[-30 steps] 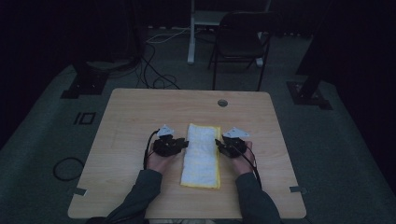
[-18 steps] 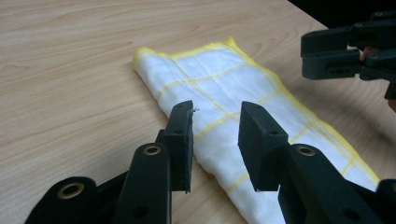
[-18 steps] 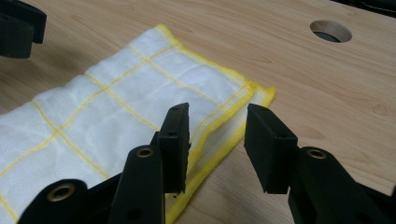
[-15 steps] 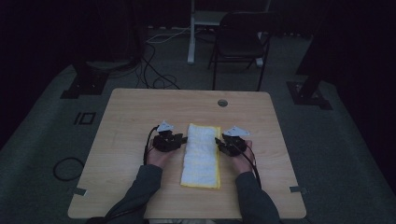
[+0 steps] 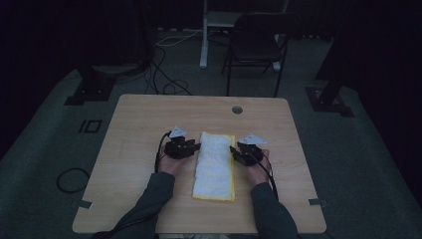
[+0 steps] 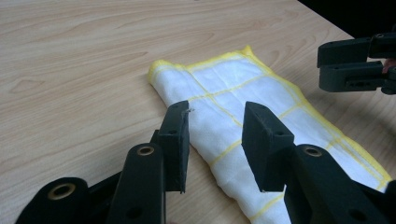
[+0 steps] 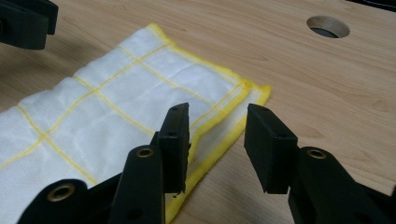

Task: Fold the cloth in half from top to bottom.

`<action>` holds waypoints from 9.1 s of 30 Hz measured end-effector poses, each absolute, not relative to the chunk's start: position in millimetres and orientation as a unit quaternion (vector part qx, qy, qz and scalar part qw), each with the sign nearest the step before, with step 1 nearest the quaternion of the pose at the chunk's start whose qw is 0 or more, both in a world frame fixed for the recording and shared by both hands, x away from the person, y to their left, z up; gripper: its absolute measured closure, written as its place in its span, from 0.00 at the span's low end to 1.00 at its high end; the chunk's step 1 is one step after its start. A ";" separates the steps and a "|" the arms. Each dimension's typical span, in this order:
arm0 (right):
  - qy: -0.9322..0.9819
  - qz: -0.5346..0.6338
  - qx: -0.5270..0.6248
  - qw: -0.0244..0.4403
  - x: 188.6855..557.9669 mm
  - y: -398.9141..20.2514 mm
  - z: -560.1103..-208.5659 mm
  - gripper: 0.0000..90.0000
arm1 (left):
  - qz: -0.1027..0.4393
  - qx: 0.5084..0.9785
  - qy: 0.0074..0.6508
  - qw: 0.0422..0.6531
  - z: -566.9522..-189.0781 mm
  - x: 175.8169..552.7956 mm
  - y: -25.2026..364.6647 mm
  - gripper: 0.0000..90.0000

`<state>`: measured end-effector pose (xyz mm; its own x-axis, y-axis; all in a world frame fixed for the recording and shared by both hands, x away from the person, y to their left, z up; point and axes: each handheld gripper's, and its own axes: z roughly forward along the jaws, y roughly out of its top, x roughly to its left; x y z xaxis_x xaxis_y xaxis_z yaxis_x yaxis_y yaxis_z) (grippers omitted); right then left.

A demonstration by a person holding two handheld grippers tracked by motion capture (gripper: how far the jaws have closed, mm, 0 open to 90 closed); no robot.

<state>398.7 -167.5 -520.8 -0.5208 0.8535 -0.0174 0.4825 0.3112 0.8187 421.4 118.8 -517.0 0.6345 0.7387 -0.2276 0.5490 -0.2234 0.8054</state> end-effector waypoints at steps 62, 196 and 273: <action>0.756 0.374 0.493 0.214 454.4 -155.2 -538.9 0.90 | 0.112 0.772 0.466 0.417 -539.2 465.9 94.9 0.65; 0.748 0.476 0.411 0.211 392.7 -154.7 -472.3 0.95 | 0.119 0.759 0.415 0.487 -471.9 410.3 116.6 0.98; 0.759 0.479 0.398 0.189 331.5 -155.6 -496.6 0.95 | 0.086 0.756 0.408 0.504 -491.1 346.1 127.9 0.98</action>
